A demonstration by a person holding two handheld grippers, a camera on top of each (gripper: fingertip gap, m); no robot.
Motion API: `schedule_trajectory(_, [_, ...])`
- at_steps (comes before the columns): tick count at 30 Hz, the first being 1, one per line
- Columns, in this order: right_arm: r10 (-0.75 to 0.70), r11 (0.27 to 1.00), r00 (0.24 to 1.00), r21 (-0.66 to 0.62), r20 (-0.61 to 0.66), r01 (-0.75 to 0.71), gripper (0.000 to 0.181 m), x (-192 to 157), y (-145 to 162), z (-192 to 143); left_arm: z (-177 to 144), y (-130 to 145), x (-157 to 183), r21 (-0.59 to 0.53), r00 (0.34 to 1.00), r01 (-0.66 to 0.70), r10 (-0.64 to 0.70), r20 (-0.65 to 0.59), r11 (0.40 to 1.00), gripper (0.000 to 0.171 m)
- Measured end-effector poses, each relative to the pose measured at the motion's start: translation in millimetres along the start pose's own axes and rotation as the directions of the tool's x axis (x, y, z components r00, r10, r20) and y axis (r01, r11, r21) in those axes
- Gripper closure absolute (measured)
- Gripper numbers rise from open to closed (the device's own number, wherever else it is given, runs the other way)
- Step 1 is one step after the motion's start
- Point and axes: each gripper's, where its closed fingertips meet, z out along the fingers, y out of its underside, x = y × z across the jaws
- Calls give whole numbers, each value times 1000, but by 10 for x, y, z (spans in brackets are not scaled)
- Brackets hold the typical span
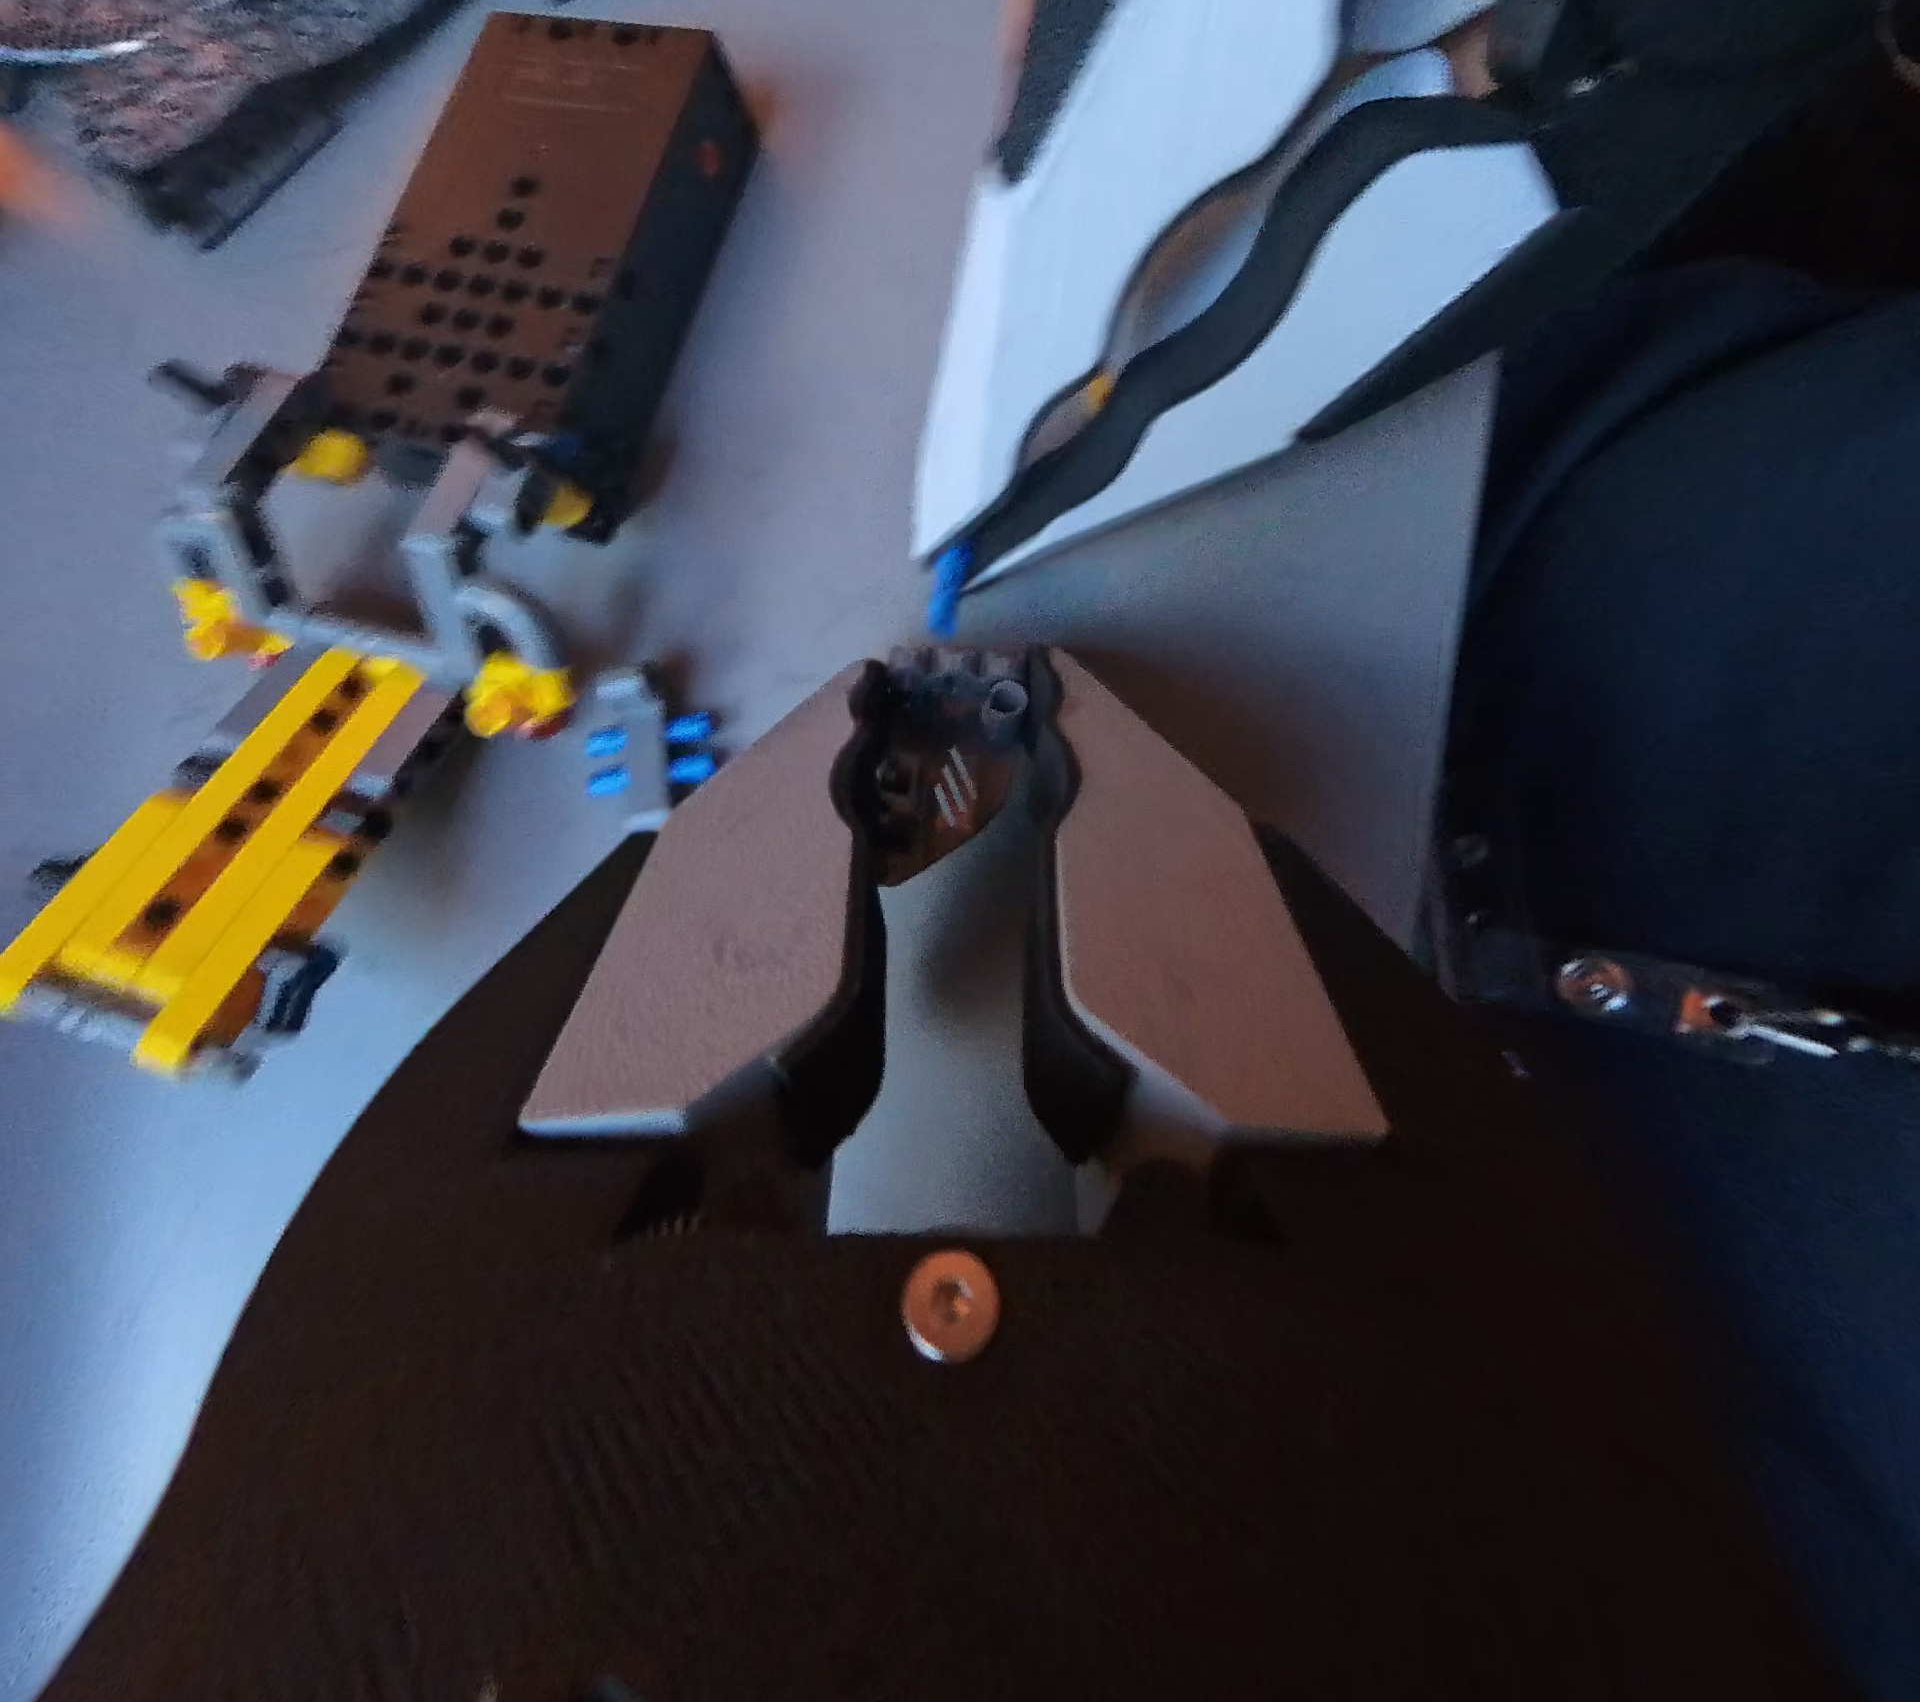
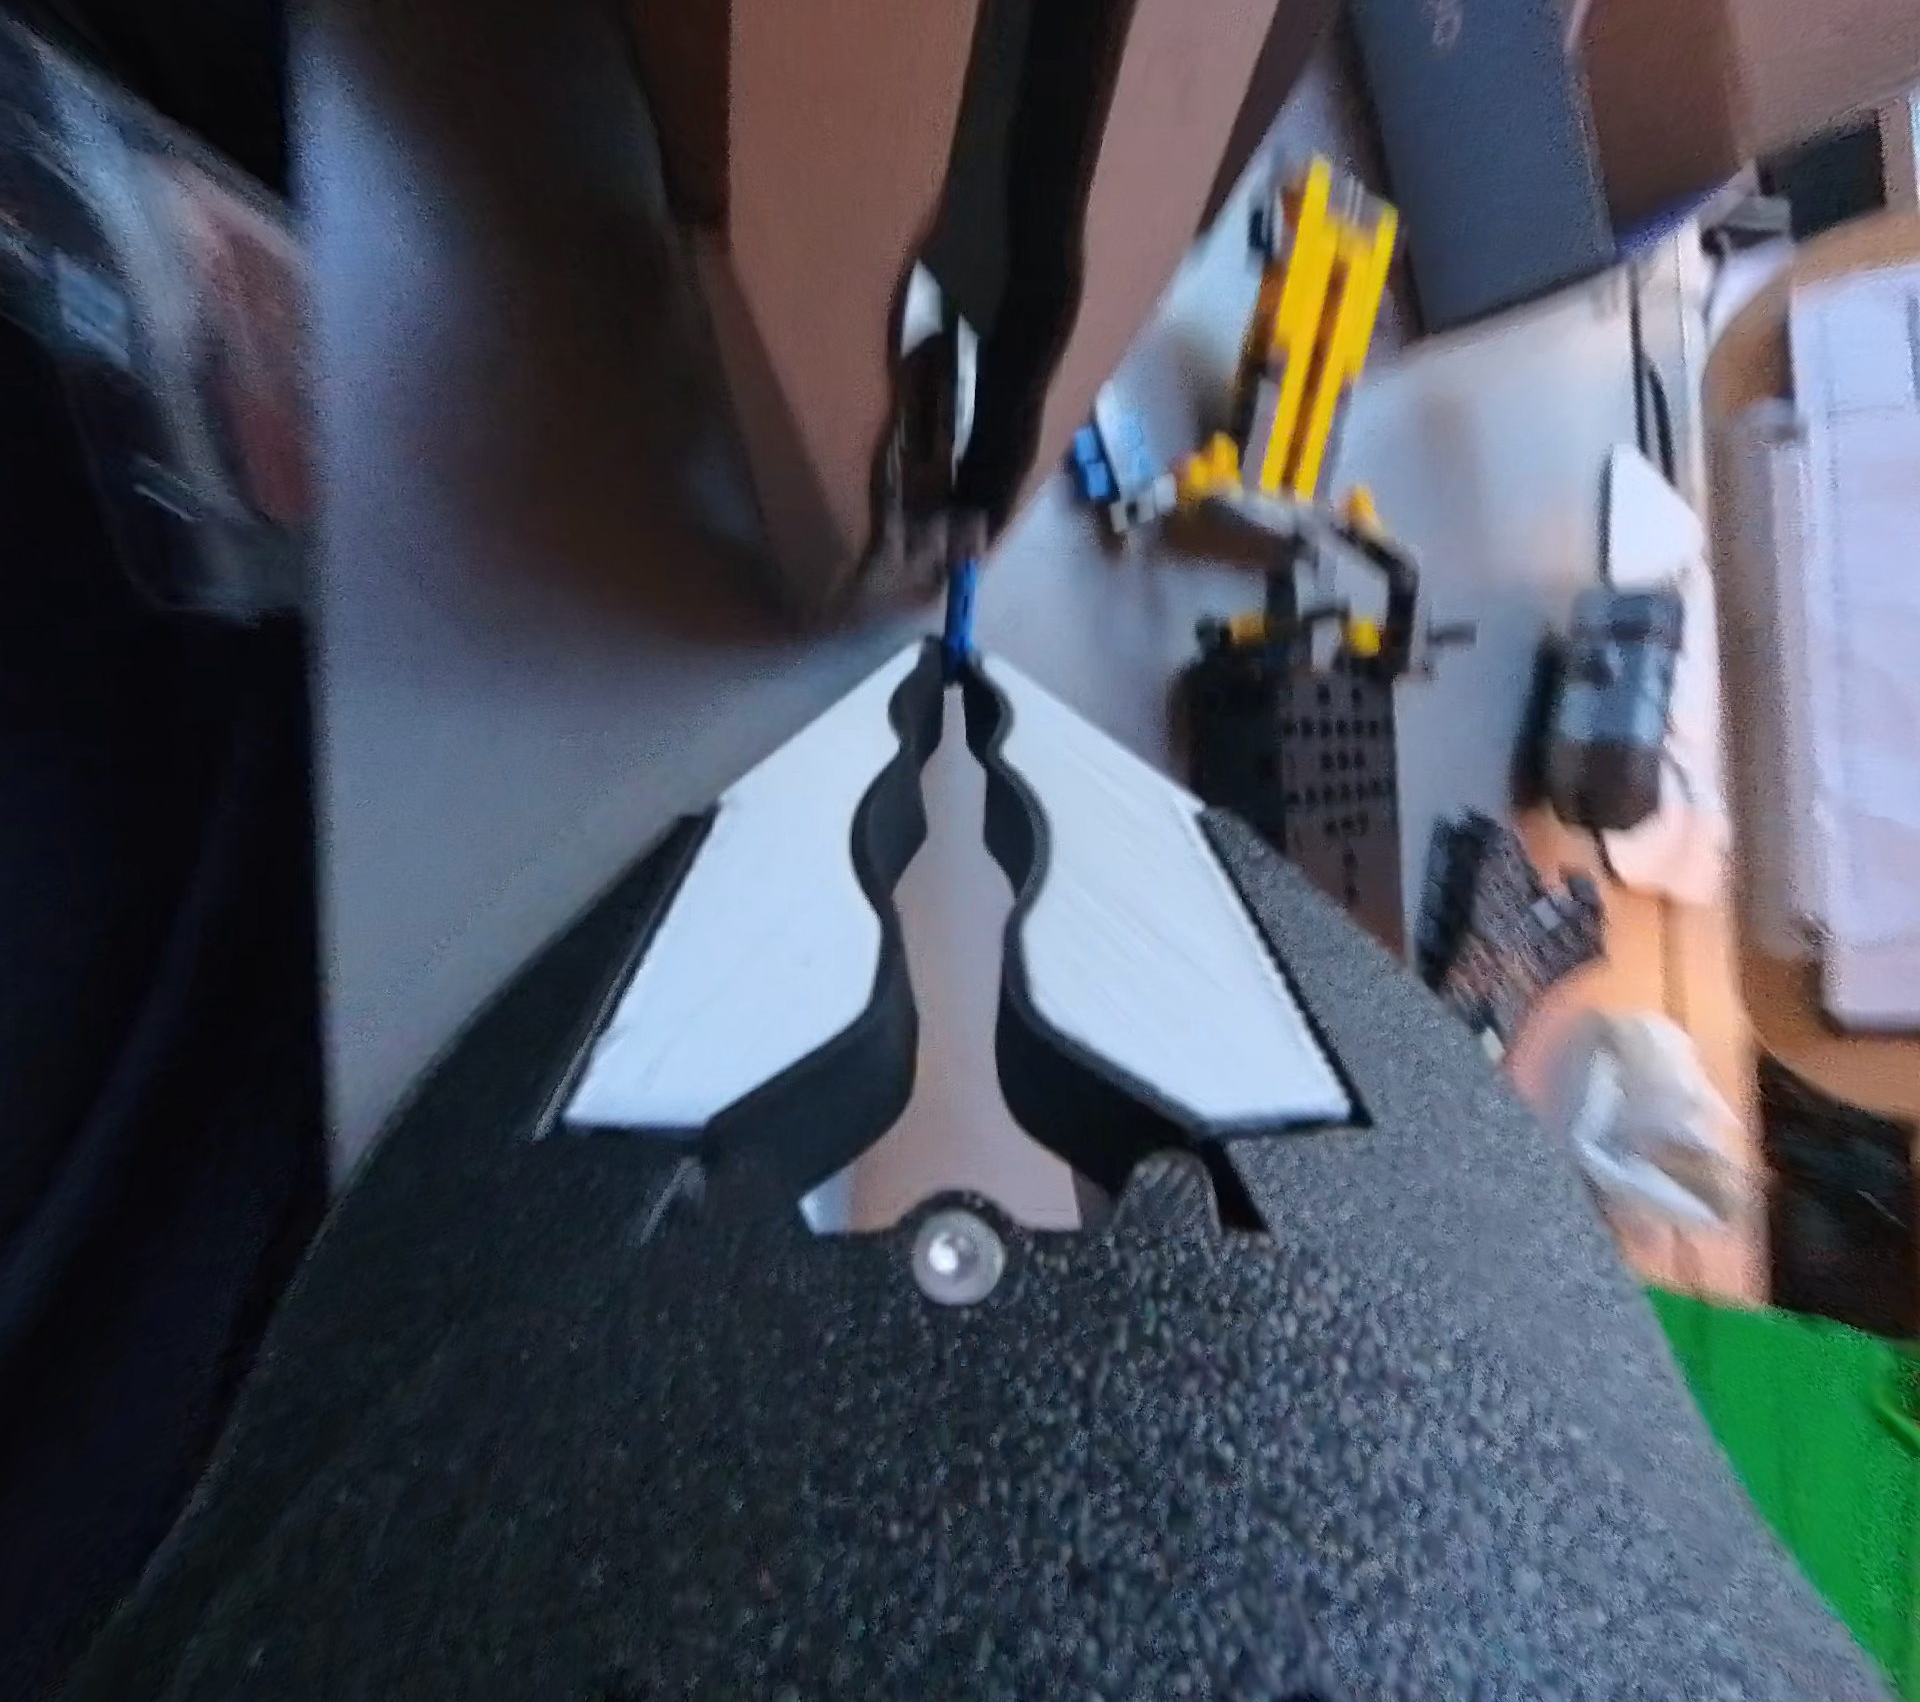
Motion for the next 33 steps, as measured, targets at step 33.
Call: schedule_trajectory(33, [-428, 872, 681, -73, -594, 484, 181, 297, -316, -581, -344, -520, 210, 259, 999, -32, 35, -6, 965, 151])
